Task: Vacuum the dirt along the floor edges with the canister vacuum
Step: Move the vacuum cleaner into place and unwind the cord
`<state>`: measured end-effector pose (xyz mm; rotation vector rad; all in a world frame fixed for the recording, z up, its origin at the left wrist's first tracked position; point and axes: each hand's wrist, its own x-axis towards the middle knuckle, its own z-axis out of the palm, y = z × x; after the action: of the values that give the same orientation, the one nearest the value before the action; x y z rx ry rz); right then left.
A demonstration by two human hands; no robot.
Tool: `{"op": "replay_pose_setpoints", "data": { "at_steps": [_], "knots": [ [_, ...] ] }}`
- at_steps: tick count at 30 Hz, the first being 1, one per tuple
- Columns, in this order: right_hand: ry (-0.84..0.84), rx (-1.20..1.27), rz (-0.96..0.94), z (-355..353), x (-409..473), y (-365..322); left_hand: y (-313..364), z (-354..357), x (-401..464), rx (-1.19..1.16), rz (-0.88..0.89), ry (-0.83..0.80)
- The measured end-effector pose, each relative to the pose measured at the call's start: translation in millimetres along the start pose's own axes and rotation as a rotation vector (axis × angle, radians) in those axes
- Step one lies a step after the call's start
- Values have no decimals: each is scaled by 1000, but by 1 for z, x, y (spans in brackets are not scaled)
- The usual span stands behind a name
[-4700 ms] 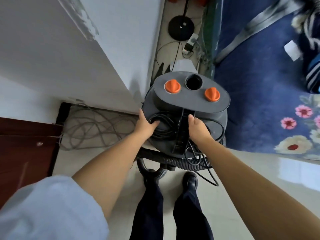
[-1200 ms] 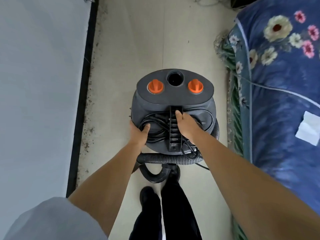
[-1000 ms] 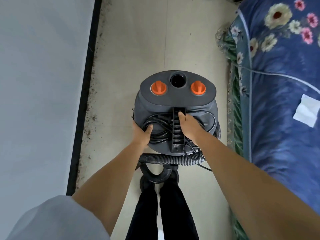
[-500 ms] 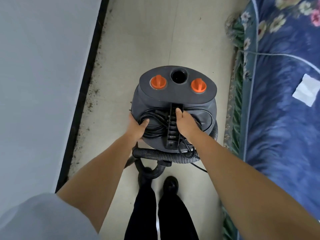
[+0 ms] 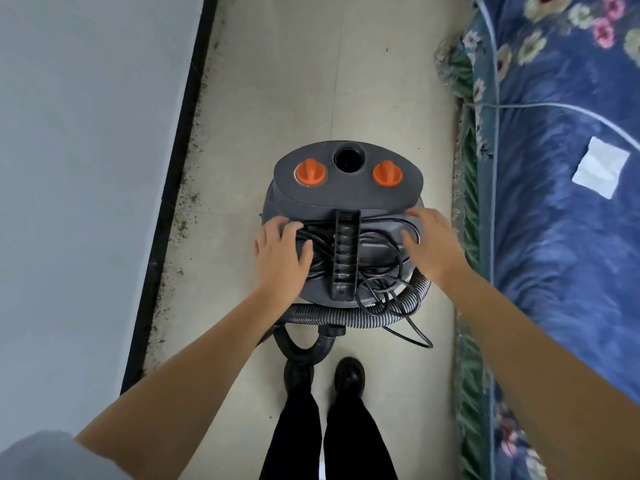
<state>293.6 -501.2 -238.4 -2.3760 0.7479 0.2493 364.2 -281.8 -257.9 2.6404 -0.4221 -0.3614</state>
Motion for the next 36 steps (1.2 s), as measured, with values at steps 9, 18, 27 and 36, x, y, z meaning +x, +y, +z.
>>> {"op": "replay_pose_setpoints", "data": {
  "at_steps": [9,18,27,36],
  "knots": [
    [-440,-520,-195,21,2,-23,14,7,16,-4,-97,-303],
    [-394,-584,-195,42,2,-25,25,3,28,-123,-195,-378],
    [-243,-706,-281,51,-8,-21,-22,1,17,-273,-223,-323],
    [-313,-573,0,11,-10,13,11,10,17,-360,-234,-464]
  ]
}}
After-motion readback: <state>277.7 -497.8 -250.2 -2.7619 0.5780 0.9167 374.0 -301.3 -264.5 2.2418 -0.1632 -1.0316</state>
